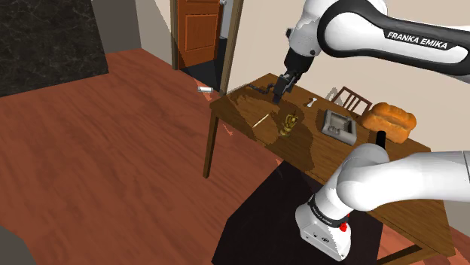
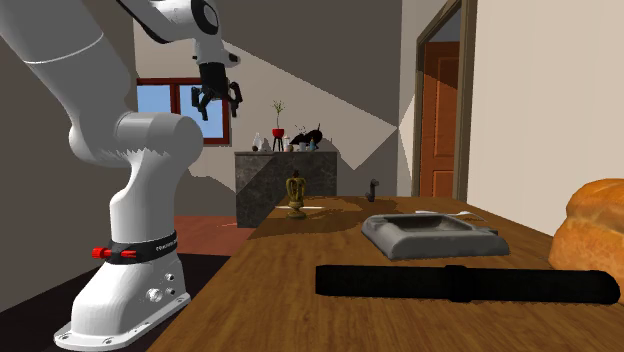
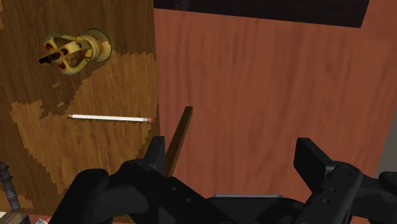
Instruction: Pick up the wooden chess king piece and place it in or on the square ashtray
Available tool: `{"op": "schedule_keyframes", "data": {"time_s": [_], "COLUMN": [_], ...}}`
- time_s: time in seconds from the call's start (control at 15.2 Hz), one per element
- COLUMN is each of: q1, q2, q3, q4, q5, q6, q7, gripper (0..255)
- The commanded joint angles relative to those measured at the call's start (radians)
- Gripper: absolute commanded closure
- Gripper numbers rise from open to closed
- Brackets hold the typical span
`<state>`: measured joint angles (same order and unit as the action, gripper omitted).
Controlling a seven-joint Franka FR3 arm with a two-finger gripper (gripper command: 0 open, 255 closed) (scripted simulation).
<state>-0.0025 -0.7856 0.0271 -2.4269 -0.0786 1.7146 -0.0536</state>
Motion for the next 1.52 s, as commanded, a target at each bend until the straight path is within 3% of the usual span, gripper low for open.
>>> {"op": "schedule_keyframes", "data": {"time_s": [0.0, 0.73, 1.45], "q1": [0.000, -0.103, -0.185], "q2": [0.000, 0.039, 0.271], "q3": [0.000, -0.230, -0.486], "q4": [0.000, -0.173, -0.198], "q5": [0.000, -0.129, -0.226], "q6": [0.000, 0.208, 0.465], "q7": [0.000, -0.202, -0.417], "gripper": [0, 0, 0]}}
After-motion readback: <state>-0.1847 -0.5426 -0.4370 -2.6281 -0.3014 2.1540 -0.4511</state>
